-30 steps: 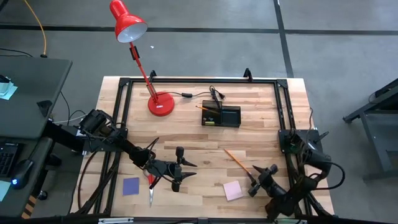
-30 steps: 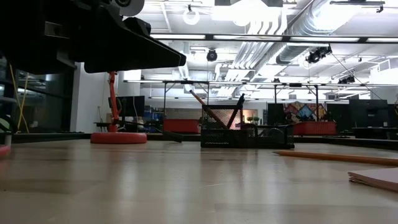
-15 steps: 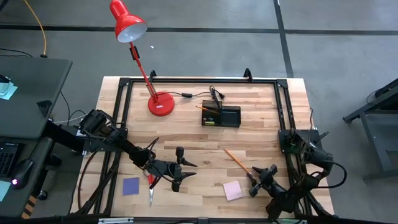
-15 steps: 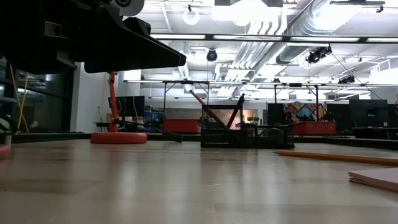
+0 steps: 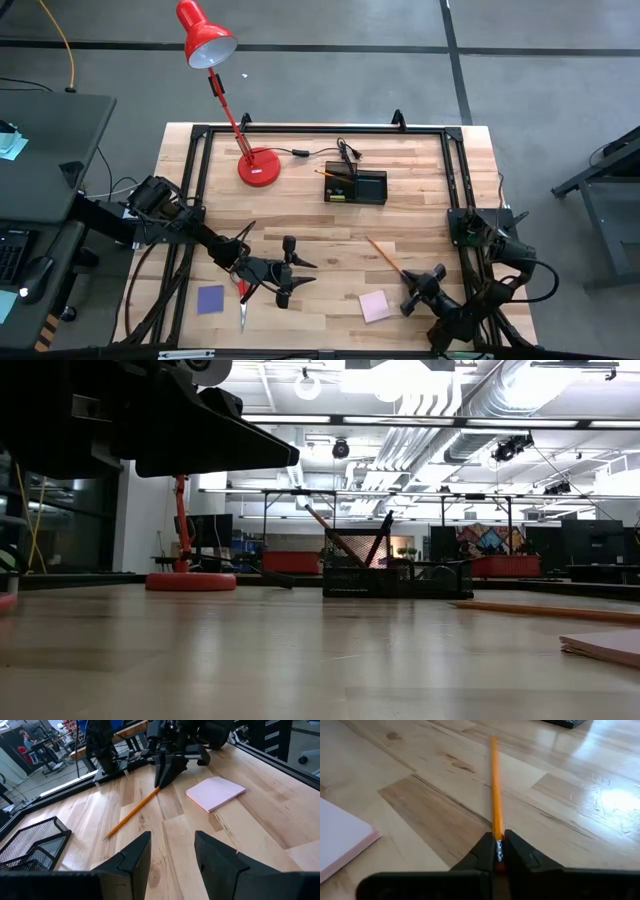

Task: Pick and place office supplies into organizer
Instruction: Put the orange pencil into the desk organizer

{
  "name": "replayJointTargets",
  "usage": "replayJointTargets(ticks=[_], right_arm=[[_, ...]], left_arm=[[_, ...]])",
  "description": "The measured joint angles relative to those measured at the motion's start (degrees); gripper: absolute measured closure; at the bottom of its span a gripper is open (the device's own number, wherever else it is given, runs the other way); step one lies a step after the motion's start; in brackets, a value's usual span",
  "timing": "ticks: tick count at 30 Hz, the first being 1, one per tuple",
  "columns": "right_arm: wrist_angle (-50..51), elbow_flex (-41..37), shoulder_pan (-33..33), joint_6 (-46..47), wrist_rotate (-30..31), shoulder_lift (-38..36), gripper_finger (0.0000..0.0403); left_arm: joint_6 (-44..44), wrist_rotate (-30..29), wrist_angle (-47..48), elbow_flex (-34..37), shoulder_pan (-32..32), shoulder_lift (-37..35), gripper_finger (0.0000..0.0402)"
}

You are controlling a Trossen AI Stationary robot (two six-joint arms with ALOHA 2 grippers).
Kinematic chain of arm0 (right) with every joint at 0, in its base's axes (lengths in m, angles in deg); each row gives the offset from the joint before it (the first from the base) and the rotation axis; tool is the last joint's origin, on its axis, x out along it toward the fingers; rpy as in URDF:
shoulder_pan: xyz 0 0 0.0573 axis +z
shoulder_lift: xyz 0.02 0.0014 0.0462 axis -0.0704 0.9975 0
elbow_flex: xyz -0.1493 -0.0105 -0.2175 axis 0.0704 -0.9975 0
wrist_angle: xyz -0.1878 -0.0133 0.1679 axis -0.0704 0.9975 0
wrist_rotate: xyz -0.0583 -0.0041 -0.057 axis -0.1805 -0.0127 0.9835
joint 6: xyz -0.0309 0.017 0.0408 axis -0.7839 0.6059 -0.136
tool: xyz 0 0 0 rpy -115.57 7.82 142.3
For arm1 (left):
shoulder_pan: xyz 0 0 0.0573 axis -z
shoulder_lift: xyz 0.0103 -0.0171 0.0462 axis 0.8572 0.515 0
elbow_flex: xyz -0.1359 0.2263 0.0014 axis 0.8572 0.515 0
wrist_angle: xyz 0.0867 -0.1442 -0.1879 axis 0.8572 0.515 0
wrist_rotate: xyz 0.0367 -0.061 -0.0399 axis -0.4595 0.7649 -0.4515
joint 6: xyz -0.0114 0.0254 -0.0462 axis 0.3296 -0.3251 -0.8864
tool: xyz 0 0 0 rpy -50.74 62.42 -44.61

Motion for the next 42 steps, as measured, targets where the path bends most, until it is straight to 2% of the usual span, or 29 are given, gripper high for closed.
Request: replayJointTargets(ticks=[4, 12, 17, 20, 23, 26, 29, 34, 37, 42], right_arm=[[0.16, 0.47, 0.05, 1.04, 1.58, 0.11, 0.0395], [8.79, 7.91, 0.16, 0.55, 2.76, 0.57, 0.0399], [14.51, 12.14, 0.11, -1.66, 0.79, 0.38, 0.04], [16.84, 14.82, 0.34, -4.55, -2.03, -0.31, 0.04], [17.39, 17.39, 0.55, -8.24, -1.72, -2.01, 0.0401], [17.39, 20.58, 0.5, -13.92, -2.16, -3.35, 0.0402], [18.24, 24.75, -0.08, -19.53, -3.5, -4.02, 0.0402], [21.69, 31.86, -1.75, -25.85, -8.42, -4.24, 0.0402], [23.76, 34.95, -2.65, -28.18, -8.8, -4.25, 0.0402], [25.64, 38.64, -3.91, -30.2, -8.51, -4.28, 0.0402]], left_arm=[[0.0, 0.0, 0.0, 0.01, -0.02, 0.0, 0.0259], [1.06, -0.01, 0.0, 0.01, -0.08, 0.0, 0.0259], [4.15, 1.47, 0.04, 0.01, -0.08, 0.0, 0.0259], [7.47, 4.28, 0.04, 0.01, -0.1, 0.0, 0.0259], [9.28, 8.45, 0.47, -0.13, -1.03, 0.0, 0.0259], [7.44, 15.11, 5.67, -2.68, -3.2, 0.04, 0.0259], [5.88, 18.65, 11.44, -6.6, -5.22, 0.04, 0.0259], [4.8, 17.77, 20.7, -12.28, -7.55, 0.04, 0.0259], [5.46, 17.06, 25.85, -14.43, -8.55, 0.04, 0.0259], [8.09, 13.48, 27.02, -14.75, -8.72, 0.04, 0.0259]])
